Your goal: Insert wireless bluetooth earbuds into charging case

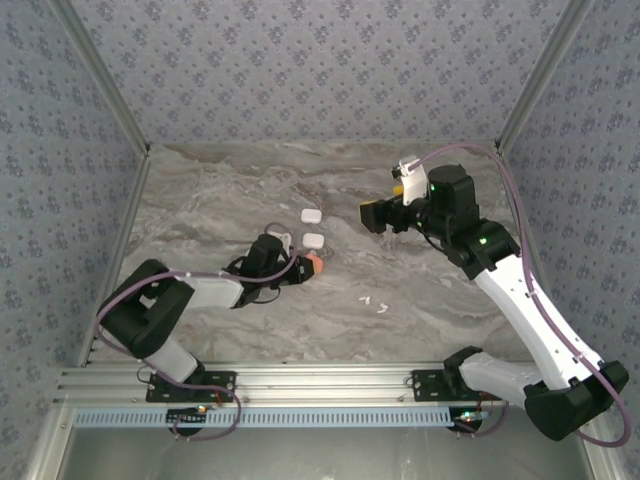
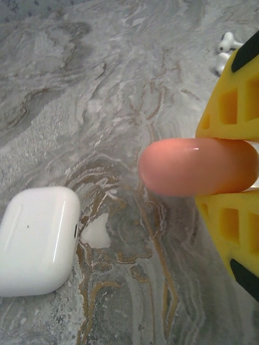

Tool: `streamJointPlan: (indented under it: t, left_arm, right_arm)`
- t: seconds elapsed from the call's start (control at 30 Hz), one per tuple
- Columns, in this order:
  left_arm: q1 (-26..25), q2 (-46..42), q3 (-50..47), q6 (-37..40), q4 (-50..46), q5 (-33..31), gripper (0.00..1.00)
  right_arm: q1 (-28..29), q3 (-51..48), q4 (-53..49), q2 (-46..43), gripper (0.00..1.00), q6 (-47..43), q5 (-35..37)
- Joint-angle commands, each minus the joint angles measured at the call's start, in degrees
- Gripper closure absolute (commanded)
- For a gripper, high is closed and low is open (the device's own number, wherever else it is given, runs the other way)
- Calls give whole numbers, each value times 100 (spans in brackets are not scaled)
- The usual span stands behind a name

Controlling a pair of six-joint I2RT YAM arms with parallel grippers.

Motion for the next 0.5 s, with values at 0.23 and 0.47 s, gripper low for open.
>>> streamJointPlan:
  t: [0.23, 0.47]
  left_arm:
    - [-56, 577, 258, -578, 108, -164, 73]
    - [-61, 136, 361, -202, -660, -573, 56]
  right_arm:
    - [-72, -33, -208, -217, 8, -49, 167]
    - [-92, -252, -188, -210, 4, -25, 141]
